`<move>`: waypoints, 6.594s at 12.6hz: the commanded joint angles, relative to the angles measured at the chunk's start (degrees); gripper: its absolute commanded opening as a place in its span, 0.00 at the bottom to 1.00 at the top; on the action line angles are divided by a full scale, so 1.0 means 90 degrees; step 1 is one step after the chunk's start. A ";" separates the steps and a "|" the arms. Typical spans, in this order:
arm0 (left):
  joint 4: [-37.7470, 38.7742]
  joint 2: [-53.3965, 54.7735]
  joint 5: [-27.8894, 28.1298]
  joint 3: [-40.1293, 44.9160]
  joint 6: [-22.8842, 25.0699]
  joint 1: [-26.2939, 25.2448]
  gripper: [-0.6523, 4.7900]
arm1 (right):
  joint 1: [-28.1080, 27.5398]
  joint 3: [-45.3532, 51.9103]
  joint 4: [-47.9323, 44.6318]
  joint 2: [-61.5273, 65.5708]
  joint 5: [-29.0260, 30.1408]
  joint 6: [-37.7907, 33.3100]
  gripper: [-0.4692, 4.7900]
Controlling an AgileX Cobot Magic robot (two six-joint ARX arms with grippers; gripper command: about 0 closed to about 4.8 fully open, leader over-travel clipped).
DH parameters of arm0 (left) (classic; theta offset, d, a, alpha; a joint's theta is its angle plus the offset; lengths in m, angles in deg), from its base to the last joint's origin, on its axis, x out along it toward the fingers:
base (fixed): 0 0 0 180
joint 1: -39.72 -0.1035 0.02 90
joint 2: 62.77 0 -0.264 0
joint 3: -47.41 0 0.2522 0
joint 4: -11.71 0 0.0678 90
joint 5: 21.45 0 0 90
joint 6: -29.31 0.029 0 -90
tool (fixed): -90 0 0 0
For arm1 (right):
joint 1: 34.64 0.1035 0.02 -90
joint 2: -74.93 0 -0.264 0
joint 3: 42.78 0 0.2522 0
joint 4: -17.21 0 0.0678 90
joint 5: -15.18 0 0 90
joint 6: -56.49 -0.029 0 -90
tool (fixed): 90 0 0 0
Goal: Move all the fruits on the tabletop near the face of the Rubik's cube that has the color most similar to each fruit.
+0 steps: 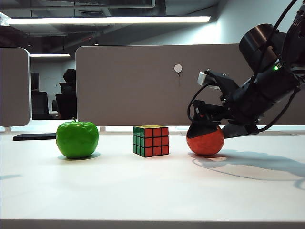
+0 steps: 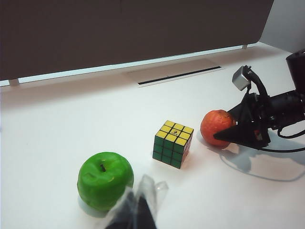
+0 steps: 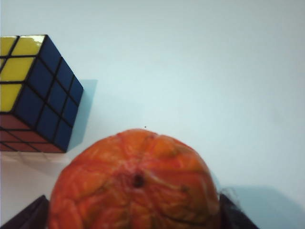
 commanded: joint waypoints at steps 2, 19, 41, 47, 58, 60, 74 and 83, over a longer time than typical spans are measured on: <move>0.0002 0.0000 -0.0005 -0.0019 0.0005 0.0005 0.11 | 0.0024 -0.0024 0.0393 -0.0017 0.0381 -0.0027 1.00; 0.0053 0.0000 -0.0007 -0.0019 0.0002 0.0007 0.12 | 0.0437 -0.0029 0.0175 -0.0029 0.1875 -0.0097 1.00; -0.1110 0.1474 0.1069 -0.0019 -0.0044 0.0182 0.59 | 0.0435 -0.0022 0.2579 -0.5833 0.0483 -0.0090 0.08; -0.3453 0.4201 0.1188 -0.0029 -0.0046 0.1112 1.00 | 0.0432 -0.0022 0.3803 -0.7276 0.0296 -0.0090 0.08; -0.4039 0.4318 0.1382 -0.0034 -0.0333 0.1112 1.00 | 0.0432 -0.0017 0.4129 -0.7363 0.0301 -0.0090 0.08; -0.3995 0.4320 0.1379 -0.0034 -0.0330 0.1112 1.00 | 0.0432 -0.0017 0.4131 -0.7363 0.0301 -0.0087 0.08; -0.5190 0.6470 0.1355 -0.0427 0.0141 0.1124 1.00 | 0.0432 -0.0017 0.4289 -0.7356 0.0304 -0.0061 0.08; -0.5224 0.7565 0.1717 -0.1071 0.0141 0.1717 1.00 | 0.0430 -0.0017 0.4291 -0.7354 0.0301 -0.0044 0.08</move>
